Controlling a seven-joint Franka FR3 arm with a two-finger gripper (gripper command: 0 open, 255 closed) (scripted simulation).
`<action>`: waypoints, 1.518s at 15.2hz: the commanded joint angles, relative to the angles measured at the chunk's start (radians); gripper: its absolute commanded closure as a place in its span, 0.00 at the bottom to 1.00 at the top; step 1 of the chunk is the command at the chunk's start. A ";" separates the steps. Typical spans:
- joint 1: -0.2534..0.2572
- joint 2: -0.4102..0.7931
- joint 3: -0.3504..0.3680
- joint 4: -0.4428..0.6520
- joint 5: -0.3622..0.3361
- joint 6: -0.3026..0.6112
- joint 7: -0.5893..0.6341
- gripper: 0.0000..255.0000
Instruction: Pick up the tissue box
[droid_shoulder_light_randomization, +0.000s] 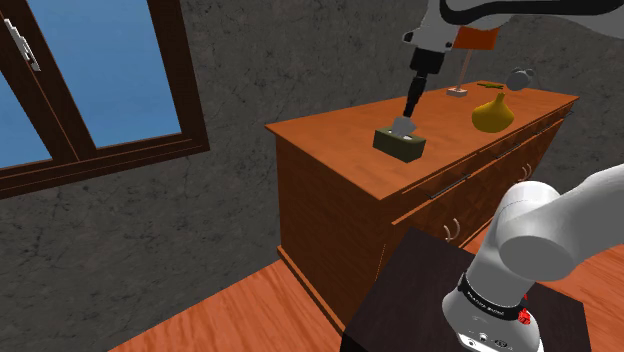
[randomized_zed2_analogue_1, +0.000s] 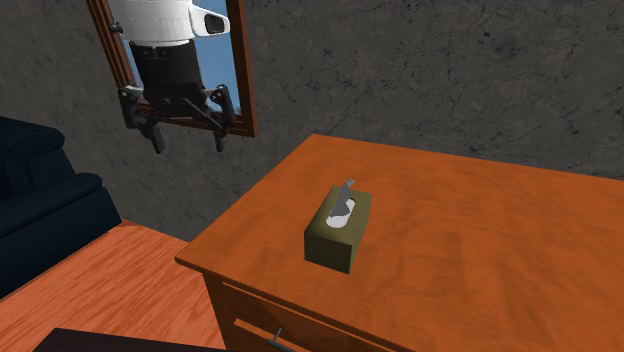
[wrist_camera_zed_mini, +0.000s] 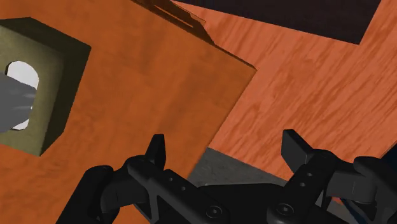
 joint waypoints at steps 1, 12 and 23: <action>0.012 0.033 -0.075 0.035 -0.001 -0.018 -0.107 0.00; 0.174 0.511 -0.585 0.405 0.186 -0.136 -0.761 0.00; -0.239 1.243 -0.601 0.917 0.638 -0.423 -1.353 0.00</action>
